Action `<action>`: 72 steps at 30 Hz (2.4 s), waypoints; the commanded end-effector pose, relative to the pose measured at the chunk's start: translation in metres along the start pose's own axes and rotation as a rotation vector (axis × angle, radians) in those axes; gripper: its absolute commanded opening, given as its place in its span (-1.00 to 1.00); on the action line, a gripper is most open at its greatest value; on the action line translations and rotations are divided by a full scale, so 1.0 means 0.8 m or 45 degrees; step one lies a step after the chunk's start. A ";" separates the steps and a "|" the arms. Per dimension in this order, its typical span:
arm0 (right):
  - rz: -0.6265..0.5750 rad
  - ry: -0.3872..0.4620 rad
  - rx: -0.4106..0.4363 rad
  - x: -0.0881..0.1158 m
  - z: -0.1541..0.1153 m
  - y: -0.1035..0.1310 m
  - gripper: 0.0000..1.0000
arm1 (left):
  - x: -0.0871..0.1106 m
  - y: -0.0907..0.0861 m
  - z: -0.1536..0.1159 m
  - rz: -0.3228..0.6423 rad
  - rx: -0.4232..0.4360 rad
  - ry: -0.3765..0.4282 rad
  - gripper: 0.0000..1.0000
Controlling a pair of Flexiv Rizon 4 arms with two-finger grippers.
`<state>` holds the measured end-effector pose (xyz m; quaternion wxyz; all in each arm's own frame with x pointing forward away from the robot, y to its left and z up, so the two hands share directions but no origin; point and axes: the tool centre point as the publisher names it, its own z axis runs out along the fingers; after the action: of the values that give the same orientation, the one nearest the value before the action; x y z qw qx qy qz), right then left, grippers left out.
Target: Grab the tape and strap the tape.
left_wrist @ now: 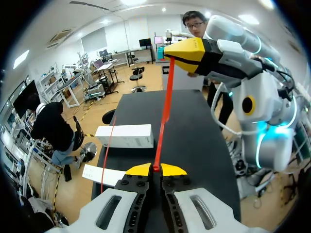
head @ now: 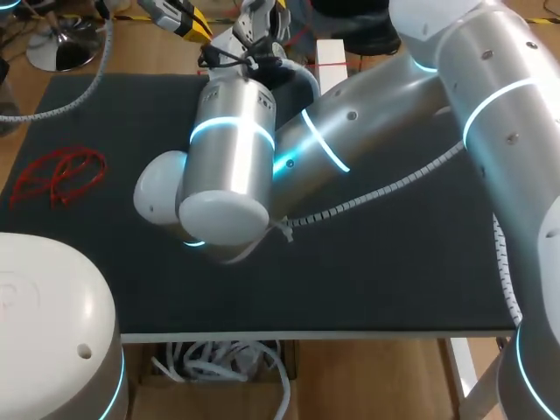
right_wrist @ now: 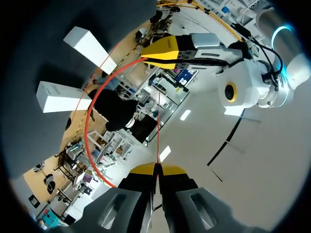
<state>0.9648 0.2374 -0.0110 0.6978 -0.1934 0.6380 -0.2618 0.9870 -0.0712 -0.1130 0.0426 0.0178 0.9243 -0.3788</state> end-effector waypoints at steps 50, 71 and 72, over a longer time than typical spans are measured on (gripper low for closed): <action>-0.155 0.026 -0.013 0.002 0.009 0.066 -1.00 | 0.000 0.000 0.000 0.000 -0.003 0.001 -1.00; -0.188 0.042 -0.018 0.004 0.012 0.079 -1.00 | 0.000 0.000 0.000 0.000 -0.003 0.001 -1.00; -0.190 0.041 -0.019 0.004 0.012 0.080 -1.00 | 0.000 0.000 0.000 0.000 -0.003 0.001 -1.00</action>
<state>0.9822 0.2816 -0.0513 0.6658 -0.2413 0.6351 -0.3084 0.9871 -0.0711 -0.1130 0.0427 0.0178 0.9243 -0.3787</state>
